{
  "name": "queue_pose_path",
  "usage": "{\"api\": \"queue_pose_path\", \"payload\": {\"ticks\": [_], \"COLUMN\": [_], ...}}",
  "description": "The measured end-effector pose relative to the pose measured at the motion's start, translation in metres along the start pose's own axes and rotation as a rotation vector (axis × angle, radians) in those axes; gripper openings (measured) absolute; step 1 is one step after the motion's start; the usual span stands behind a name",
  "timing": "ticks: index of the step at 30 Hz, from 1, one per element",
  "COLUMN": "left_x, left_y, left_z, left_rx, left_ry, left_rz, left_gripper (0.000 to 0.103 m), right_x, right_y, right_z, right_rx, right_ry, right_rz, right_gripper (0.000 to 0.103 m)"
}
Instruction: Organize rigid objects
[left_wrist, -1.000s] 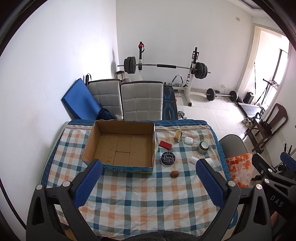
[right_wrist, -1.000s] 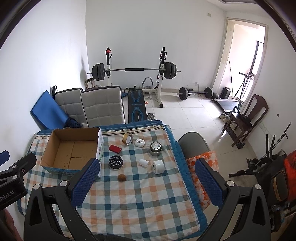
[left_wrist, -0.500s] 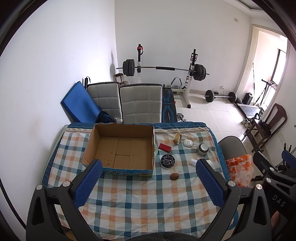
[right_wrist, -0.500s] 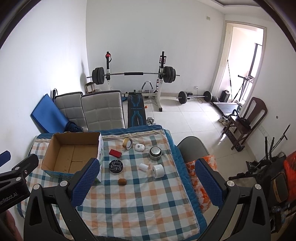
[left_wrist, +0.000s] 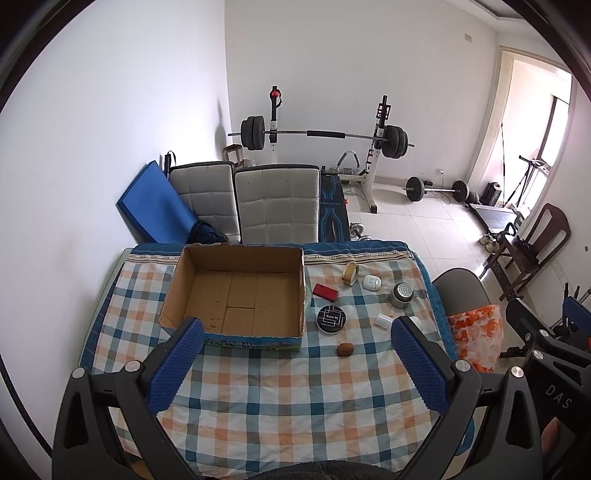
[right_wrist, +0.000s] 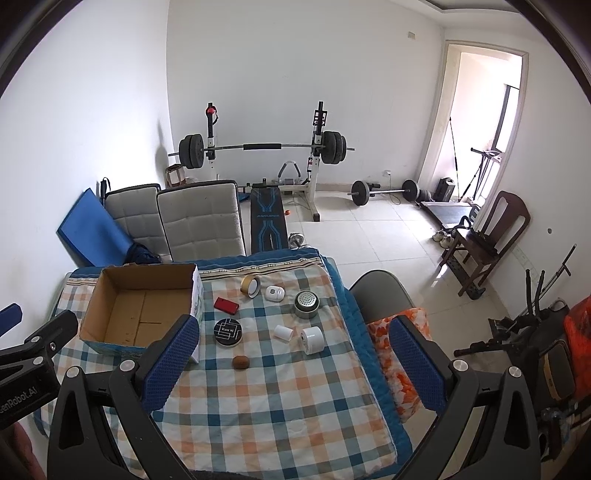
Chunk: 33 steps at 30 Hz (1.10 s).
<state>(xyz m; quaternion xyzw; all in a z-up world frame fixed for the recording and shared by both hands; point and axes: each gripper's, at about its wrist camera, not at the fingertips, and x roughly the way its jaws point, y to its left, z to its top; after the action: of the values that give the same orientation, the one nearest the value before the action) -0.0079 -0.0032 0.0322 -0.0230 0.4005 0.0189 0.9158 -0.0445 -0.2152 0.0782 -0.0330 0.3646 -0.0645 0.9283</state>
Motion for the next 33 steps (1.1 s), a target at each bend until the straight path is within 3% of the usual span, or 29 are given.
{"api": "queue_pose_path", "payload": {"ticks": [33], "left_x": [-0.001], "left_y": [-0.0056], "left_z": [0.0071], "left_rx": [0.007], "left_ry": [-0.008], "left_rz": [-0.009], "left_gripper": [0.103], "right_x": [-0.0016], "right_y": [-0.0012], "right_z": [0.0023], "right_rx": [0.018], "right_ry": [-0.007], "right_rz": [-0.015], "right_gripper": [0.103]}}
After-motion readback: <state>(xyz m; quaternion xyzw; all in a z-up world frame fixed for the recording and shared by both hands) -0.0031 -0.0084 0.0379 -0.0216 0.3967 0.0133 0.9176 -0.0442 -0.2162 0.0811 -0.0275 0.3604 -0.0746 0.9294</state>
